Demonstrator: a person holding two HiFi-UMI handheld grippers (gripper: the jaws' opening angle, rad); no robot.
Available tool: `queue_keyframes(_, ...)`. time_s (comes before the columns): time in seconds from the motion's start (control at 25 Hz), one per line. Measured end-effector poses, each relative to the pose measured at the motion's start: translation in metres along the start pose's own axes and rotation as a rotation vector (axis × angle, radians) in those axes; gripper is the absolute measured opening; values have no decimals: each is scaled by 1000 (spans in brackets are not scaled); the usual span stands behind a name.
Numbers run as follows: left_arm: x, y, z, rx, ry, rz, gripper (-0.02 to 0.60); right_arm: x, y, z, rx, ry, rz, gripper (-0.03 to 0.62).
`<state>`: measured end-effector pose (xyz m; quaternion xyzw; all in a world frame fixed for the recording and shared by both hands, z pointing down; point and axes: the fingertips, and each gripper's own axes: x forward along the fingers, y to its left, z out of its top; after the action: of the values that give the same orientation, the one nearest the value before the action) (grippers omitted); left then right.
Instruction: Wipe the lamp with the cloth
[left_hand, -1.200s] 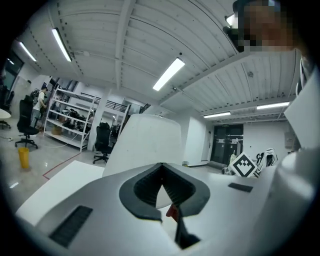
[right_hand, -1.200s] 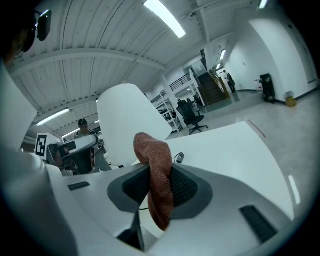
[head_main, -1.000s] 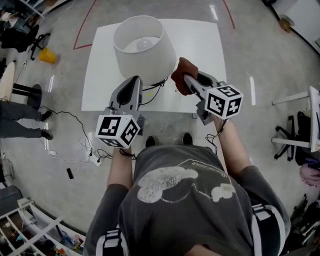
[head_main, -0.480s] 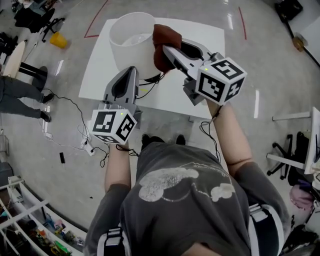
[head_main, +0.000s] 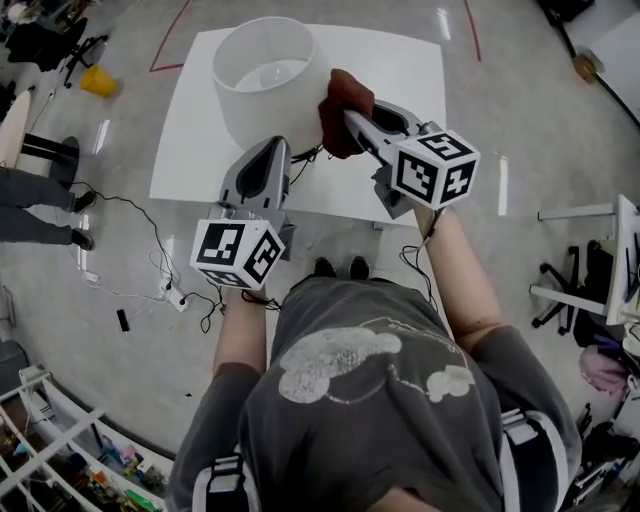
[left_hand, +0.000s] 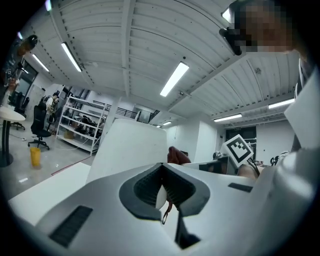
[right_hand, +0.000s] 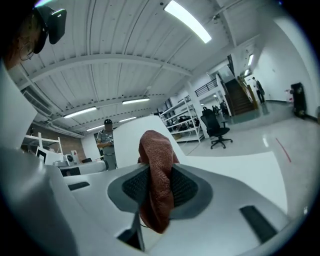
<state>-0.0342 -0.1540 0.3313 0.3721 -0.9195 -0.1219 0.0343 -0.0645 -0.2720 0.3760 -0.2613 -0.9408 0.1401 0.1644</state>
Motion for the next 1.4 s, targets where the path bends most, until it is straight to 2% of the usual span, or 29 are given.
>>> queue_keyframes(0.12, 2, 2, -6, -14, 7, -10, 8, -1, -16, -24, 50, 39, -44, 92)
queue_keyframes(0.32, 5, -5, -18, -27, 17, -6, 8, -8, -42, -49, 54, 84, -98, 92)
queue_keyframes(0.48, 11, -12, -25, -7, 23, 24, 8, -10, -62, -57, 65, 99, -95, 92)
queue_keyframes(0.6, 17, -16, -20, 16, 6, 72, 8, -10, -75, -45, 62, 88, -67, 92)
queue_keyframes(0.8, 19, -26, -4, 43, -46, 173, 8, -12, -75, -11, 26, 77, 61, 92)
queue_keyframes(1.16, 34, -54, 18, 118, -131, 346, 8, -7, -29, 88, -155, -19, 375, 92)
queue_keyframes(1.24, 43, -57, 15, 123, -139, 387, 8, 1, -29, 95, -181, -15, 430, 92)
queue_keyframes(1.4, 83, -48, -6, 113, -135, 460, 8, 32, -64, 88, -193, 25, 495, 92)
